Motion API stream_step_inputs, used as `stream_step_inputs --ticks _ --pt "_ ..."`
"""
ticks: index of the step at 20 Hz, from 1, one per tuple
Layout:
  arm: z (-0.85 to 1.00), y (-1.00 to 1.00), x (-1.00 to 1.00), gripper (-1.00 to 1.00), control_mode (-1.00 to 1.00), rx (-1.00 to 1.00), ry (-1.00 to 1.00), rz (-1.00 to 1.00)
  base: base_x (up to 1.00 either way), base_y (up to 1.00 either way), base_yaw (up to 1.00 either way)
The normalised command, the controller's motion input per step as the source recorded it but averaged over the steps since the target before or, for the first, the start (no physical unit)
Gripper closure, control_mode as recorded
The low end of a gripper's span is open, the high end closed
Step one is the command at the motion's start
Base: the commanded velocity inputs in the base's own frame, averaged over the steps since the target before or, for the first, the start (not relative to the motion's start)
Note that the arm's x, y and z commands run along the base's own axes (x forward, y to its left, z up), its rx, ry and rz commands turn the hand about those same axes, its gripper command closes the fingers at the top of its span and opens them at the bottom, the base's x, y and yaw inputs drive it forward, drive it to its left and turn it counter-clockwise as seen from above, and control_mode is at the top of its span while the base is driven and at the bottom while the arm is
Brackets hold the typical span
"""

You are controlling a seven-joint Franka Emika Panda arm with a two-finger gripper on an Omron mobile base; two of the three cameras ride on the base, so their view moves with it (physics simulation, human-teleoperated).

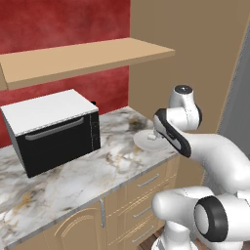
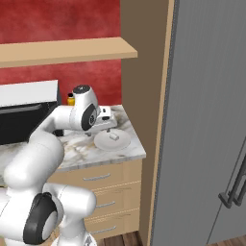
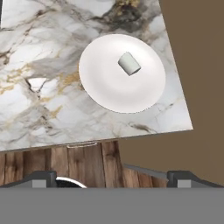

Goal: Pick the marshmallow from the counter and place it in the microwave. Then turn on the microwave.

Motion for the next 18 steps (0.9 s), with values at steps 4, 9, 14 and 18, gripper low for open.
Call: stream_step_inputs --ticks 4,9,14,18 --pt "-0.03 0.0 0.23 -1.0 -1.0 0.0 0.01 0.04 0.0 0.0 0.0" --pt "-0.04 0.0 0.23 -1.0 -1.0 0.0 0.0 0.03 0.0 0.0 0.0" --pt "-0.08 0.01 0.21 -1.0 -1.0 0.0 0.0 0.03 0.0 0.0 0.0" --pt "-0.11 0.01 0.18 -1.0 -1.0 0.0 0.0 0.03 0.0 0.0 0.0"
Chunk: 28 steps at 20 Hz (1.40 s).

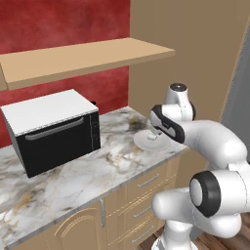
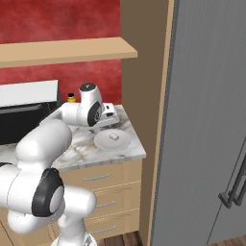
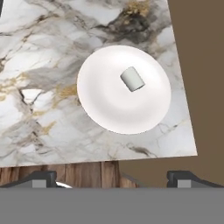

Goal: Pick the marshmallow from the counter and place it in the microwave. Then turn on the microwave.

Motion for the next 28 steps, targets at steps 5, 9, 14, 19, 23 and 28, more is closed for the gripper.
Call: stream_step_inputs --ticks 5,9,14,19,23,28 --pt "-0.13 0.02 0.18 -1.0 -1.0 0.0 0.0 0.03 0.0 0.0 0.0" --pt "-0.13 0.01 0.19 -1.0 -1.0 0.0 0.0 0.03 0.0 0.0 0.0" --pt "-0.1 0.01 0.16 -1.0 -1.0 0.0 0.0 0.03 0.0 0.0 0.0" --pt "-0.11 0.01 0.14 -1.0 -1.0 0.0 0.01 0.04 0.0 0.0 0.0" --pt "-0.12 0.0 0.12 -1.0 -1.0 0.0 0.03 0.04 0.0 0.0 0.0" --pt "-0.14 0.02 0.16 -1.0 -1.0 0.0 0.03 0.03 0.0 0.0 0.0"
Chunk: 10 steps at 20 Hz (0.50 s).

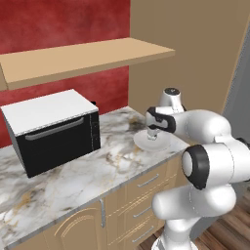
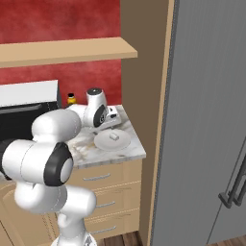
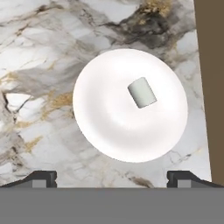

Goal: Pick the marshmallow from the counter and place it in the microwave. Then turn on the microwave.

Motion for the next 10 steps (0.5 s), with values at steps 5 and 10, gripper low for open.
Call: stream_step_inputs --ticks 5,10 --pt "-0.09 0.01 0.21 -1.0 -1.0 0.0 0.04 0.02 0.0 0.0 0.0" --pt "-0.08 0.01 0.19 -1.0 -1.0 0.0 0.02 0.01 0.0 0.0 0.0"
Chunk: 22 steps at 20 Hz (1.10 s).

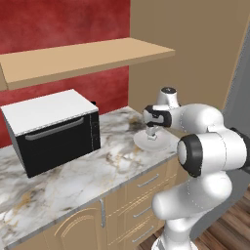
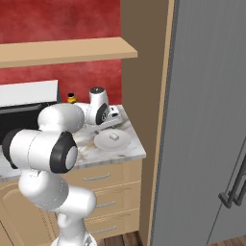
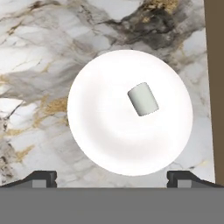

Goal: Pick the marshmallow from the counter and place it in the microwave. Then turn on the microwave.

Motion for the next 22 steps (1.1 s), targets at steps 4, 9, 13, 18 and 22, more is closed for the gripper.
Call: stream_step_inputs --ticks 4,9,13,18,22 --pt "-0.09 0.0 0.15 -1.0 -1.0 0.0 0.0 0.0 0.0 0.0 0.0" --pt "-0.14 0.0 0.13 -1.0 -1.0 0.0 0.0 0.0 0.0 0.0 0.0" --pt "-0.14 0.0 0.12 -1.0 -1.0 0.0 0.0 0.0 0.0 0.0 0.0" --pt "-0.09 0.0 0.11 -1.0 -1.0 0.0 0.0 0.0 0.0 0.0 0.0" --pt "-0.09 0.0 0.08 -1.0 -1.0 0.0 0.0 0.0 0.0 0.0 0.0"
